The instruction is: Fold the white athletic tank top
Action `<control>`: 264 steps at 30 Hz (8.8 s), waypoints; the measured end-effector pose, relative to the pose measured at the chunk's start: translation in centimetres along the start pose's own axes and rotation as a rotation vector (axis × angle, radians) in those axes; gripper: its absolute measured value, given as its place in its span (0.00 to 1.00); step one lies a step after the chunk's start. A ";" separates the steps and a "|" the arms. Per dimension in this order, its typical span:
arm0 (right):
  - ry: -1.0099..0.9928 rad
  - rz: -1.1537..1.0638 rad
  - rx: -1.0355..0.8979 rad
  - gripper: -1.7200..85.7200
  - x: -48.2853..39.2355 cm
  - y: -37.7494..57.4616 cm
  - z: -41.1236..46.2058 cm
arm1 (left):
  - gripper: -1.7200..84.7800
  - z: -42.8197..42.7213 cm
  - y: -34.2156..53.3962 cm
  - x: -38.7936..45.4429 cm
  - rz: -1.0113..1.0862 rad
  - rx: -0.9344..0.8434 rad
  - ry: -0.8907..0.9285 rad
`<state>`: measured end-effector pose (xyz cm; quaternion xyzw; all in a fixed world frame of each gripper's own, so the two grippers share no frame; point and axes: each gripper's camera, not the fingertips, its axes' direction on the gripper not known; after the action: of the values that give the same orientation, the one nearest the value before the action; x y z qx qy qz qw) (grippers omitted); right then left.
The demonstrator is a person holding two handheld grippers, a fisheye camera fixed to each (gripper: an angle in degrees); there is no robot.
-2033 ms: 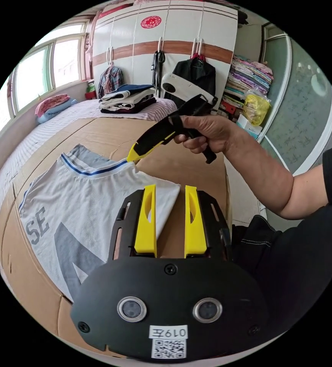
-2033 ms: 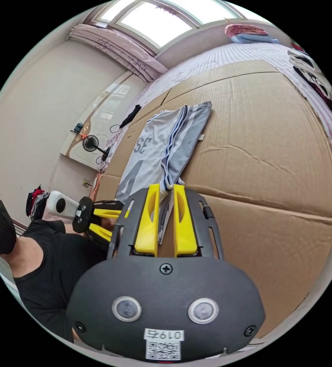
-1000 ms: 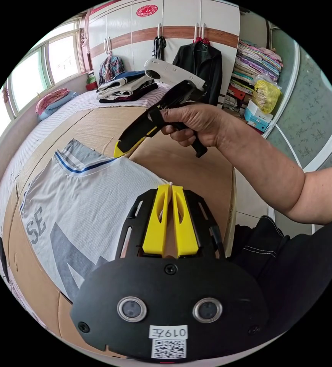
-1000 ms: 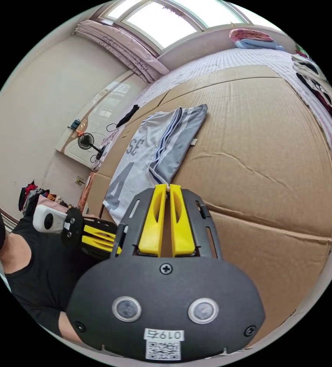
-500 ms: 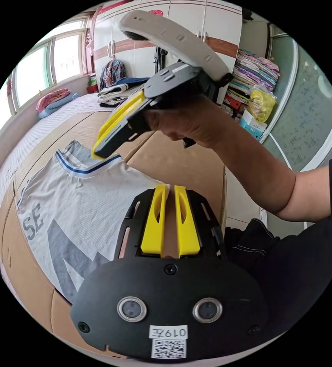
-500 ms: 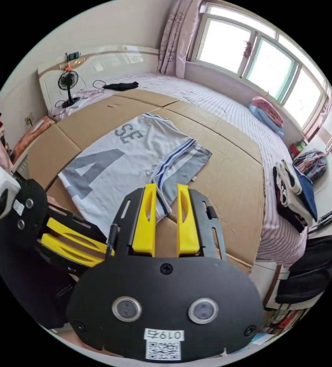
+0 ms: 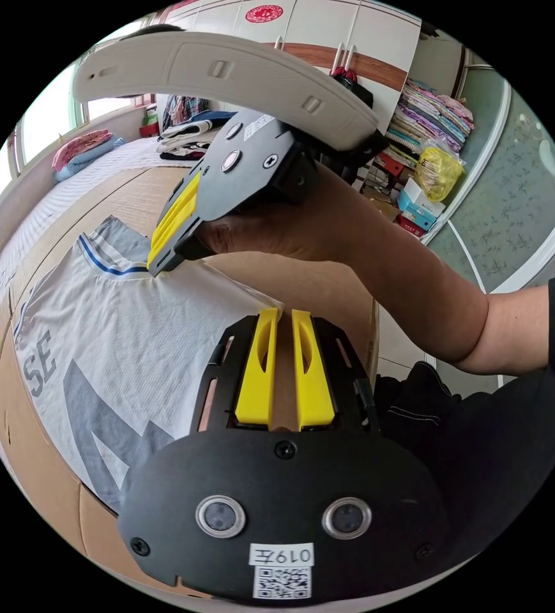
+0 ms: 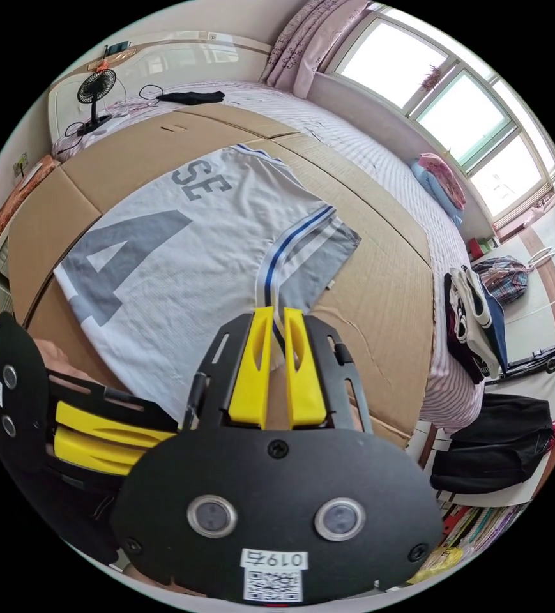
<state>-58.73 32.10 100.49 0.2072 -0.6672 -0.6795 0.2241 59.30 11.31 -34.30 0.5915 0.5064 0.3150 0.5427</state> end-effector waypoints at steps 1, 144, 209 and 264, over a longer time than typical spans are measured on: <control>-0.004 0.002 -0.001 0.06 -0.4 -0.4 0.2 | 0.03 0.0 0.0 -0.4 -0.006 -0.006 0.004; -1.082 0.474 1.053 0.01 58.7 0.3 -16.3 | 0.03 -27.5 9.8 -69.4 -0.679 0.162 -0.028; -0.631 -0.008 0.647 0.03 3.3 27.0 -17.6 | 0.03 -17.1 24.7 -1.1 -0.025 -0.063 -0.417; -0.187 -0.310 0.192 0.02 -33.8 14.6 3.9 | 0.03 -3.2 26.4 17.3 0.402 -0.533 -0.843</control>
<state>-33.13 54.79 114.59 0.2639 -0.7068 -0.6555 0.0331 68.12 31.34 -11.34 0.5939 0.0236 0.2655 0.7591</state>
